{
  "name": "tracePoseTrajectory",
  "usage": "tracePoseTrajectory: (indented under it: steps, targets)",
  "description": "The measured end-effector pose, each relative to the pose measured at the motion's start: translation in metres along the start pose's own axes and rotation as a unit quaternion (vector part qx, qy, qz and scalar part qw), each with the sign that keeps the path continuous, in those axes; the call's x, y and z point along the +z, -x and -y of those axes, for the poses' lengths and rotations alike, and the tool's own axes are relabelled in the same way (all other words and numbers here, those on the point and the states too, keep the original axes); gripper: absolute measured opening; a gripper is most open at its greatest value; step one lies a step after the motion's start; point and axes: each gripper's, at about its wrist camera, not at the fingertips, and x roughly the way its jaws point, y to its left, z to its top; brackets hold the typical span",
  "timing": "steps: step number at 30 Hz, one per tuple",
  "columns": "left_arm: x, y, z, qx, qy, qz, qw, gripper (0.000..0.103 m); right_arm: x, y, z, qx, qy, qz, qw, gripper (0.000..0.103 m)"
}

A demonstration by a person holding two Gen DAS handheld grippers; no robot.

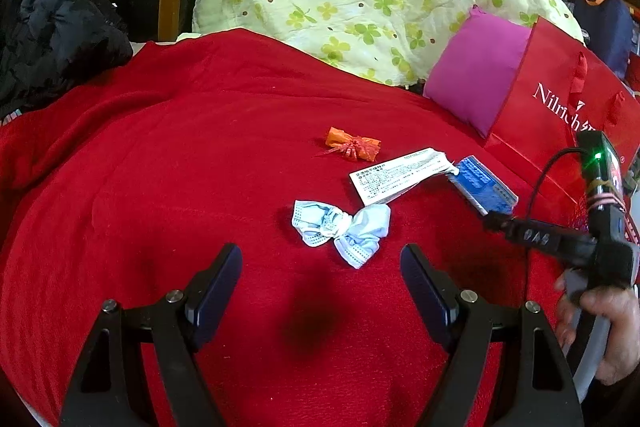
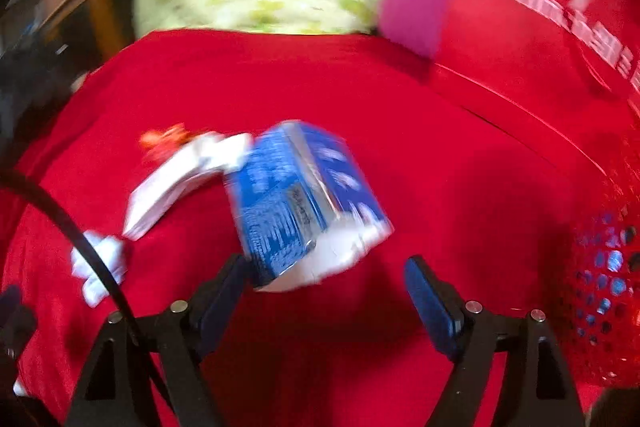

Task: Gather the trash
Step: 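Grasp the white paper leaflet with the left gripper while the right gripper holds the blue box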

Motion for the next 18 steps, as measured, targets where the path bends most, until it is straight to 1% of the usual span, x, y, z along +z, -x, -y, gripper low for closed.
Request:
tracePoseTrajectory:
  steps: [1,3,5,7,10,11,12,14,16,17,18]
  targets:
    - [0.000,0.000,0.000,0.000,0.001,0.000,1.0000,0.082,0.002,0.001,0.005,0.003,-0.009,0.001,1.000,0.083]
    - [0.000,-0.002,0.000,0.002,0.000,-0.002,1.0000,0.082,0.006,0.004,0.015,0.037,-0.032,-0.003,0.999,0.083]
    - [0.000,-0.004,0.001,0.002,-0.003,-0.004,1.0000,0.082,0.008,0.005,0.013,0.038,-0.019,0.001,0.999,0.083]
    - [0.005,-0.006,0.003,-0.003,-0.007,-0.008,0.9999,0.082,0.013,0.005,0.006,0.034,0.016,0.007,0.999,0.083]
    - [0.023,-0.009,0.009,-0.037,-0.021,-0.008,0.9991,0.082,0.021,-0.001,0.002,0.042,0.046,-0.006,0.998,0.083]
    - [0.032,-0.013,0.016,-0.058,-0.044,-0.012,0.9973,0.082,0.024,-0.003,0.002,0.043,0.051,-0.007,0.998,0.083]
    - [0.039,-0.017,0.021,-0.067,-0.065,-0.013,0.9956,0.082,0.027,-0.005,0.002,0.048,0.056,-0.009,0.997,0.083]
    - [0.054,-0.031,0.037,-0.078,-0.127,-0.012,0.9887,0.083,0.032,-0.010,0.006,0.060,0.057,-0.017,0.996,0.083]
    - [0.064,-0.049,0.052,-0.098,-0.173,-0.029,0.9796,0.084,0.033,-0.015,0.009,0.070,0.058,-0.028,0.995,0.082]
    - [0.067,-0.059,0.060,-0.114,-0.196,-0.044,0.9731,0.084,0.034,-0.018,0.012,0.076,0.061,-0.036,0.995,0.069]
    - [0.069,-0.070,0.069,-0.132,-0.223,-0.061,0.9639,0.084,0.034,-0.022,0.014,0.074,0.067,-0.047,0.994,0.069]
